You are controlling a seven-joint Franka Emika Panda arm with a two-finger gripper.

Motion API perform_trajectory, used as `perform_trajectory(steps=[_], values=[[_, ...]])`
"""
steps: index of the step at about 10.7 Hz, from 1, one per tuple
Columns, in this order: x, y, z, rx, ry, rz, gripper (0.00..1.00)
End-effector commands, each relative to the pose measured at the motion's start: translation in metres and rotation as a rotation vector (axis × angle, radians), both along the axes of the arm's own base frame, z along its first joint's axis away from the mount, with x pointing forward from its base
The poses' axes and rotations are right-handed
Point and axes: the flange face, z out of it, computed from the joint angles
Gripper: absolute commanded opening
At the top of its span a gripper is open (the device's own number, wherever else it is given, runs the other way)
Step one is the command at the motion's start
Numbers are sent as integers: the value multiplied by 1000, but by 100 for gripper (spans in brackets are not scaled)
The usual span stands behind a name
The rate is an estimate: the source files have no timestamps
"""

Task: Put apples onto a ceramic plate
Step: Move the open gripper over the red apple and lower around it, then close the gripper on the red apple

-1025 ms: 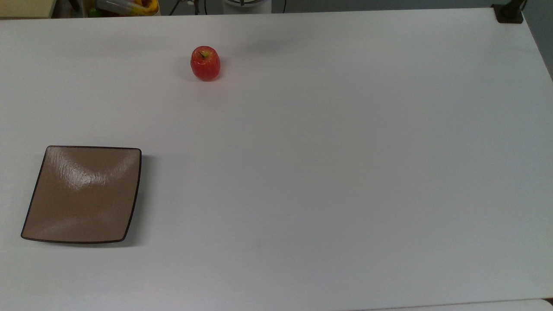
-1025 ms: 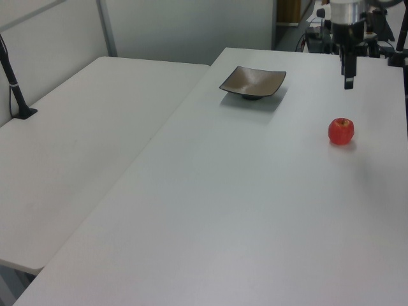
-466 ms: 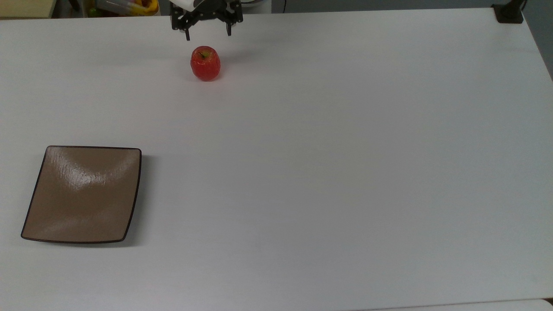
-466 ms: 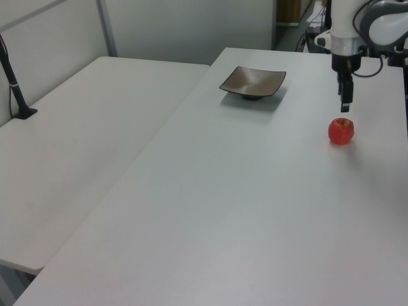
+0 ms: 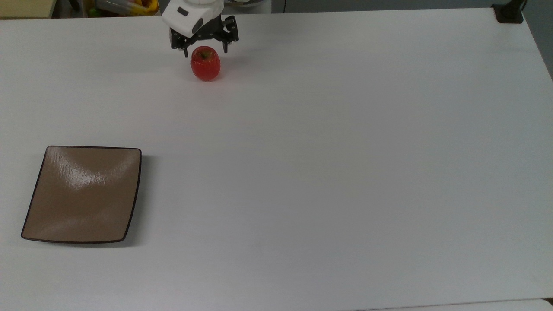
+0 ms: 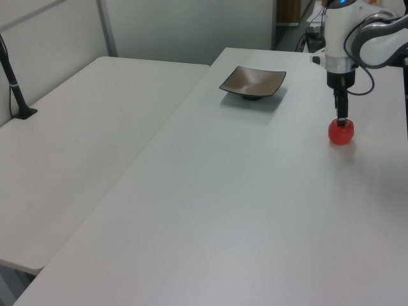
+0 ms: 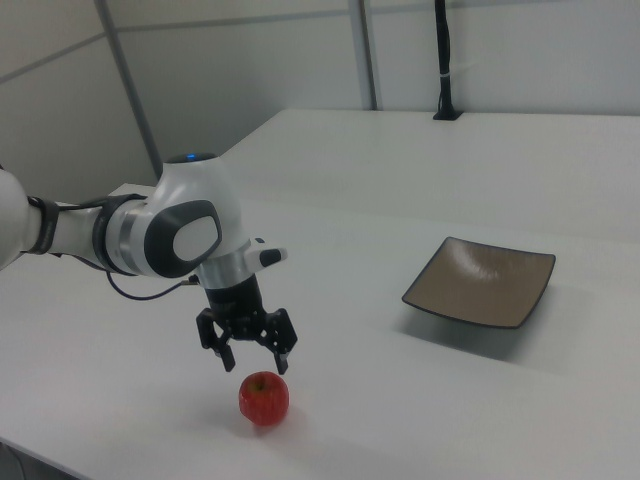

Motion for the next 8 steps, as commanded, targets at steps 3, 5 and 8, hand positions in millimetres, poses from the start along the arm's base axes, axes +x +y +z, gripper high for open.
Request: perform_trajectory(steps=[3,5,8], values=[[5,-15,-34,-10,20,13,100],[5,-17,-52,-11,55,1,100],[5,-17,-62,-12,75,-1,100]])
